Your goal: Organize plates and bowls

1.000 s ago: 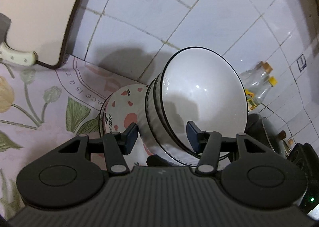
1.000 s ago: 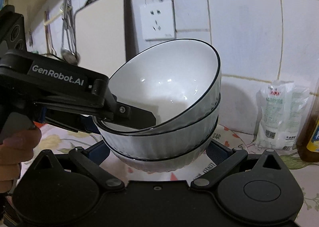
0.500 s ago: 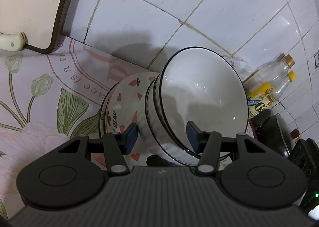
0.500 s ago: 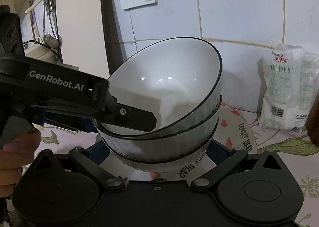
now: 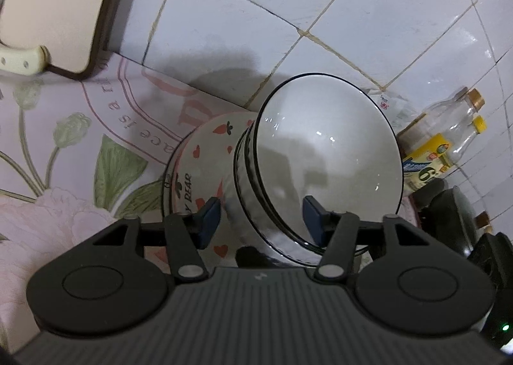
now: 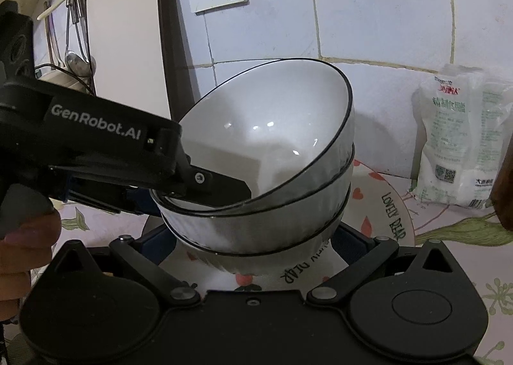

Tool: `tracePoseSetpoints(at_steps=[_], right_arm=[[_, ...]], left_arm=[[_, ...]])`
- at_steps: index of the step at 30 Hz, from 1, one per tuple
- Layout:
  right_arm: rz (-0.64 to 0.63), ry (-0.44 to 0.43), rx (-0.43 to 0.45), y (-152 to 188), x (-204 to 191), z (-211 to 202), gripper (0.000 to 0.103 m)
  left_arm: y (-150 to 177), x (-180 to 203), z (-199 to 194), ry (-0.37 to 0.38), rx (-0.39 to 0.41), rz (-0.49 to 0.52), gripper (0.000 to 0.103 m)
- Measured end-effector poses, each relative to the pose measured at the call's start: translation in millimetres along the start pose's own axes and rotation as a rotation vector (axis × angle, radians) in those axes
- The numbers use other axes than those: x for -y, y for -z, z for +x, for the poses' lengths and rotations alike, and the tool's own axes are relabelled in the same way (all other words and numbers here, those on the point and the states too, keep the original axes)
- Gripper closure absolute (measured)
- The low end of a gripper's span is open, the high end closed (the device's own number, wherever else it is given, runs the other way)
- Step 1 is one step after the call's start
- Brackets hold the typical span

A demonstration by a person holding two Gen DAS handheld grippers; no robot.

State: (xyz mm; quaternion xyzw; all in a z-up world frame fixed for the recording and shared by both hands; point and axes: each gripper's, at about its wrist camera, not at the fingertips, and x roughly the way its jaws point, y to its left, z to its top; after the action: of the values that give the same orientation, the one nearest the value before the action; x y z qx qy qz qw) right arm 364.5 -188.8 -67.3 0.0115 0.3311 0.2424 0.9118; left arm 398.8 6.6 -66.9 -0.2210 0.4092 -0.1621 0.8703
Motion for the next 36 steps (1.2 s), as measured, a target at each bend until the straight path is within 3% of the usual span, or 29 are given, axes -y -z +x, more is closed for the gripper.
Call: tracePoseSetpoints(at_steps=[4,9,18,26,32,36], right_arm=[[0.039,0.029,-0.024,7,1,-12,0.000],[0.033,0.062,0.010,16,-2,-44,0.000],[0.055,0.096,0.118,21,-9,-108,0.000],[0.113,0.104,0.155,23,-12,-172,0.000],[0.056,0.091,0.169,31,-34,-212,0.000],[0.072,0.131,0.186,36,-47,-237,0.000]], left_arm=[[5,10,-16,-0.079,0.061,0.071,0.038],[16,19,-46,-0.108,0.138,0.134,0.034],[44,32,-111,-0.108,0.218,0.192,0.033],[73,40,-172,-0.128,0.237,0.263,0.029],[96,48,-203,-0.144,0.274,0.298,0.018],[112,50,-225,-0.164,0.316,0.311,0.008]])
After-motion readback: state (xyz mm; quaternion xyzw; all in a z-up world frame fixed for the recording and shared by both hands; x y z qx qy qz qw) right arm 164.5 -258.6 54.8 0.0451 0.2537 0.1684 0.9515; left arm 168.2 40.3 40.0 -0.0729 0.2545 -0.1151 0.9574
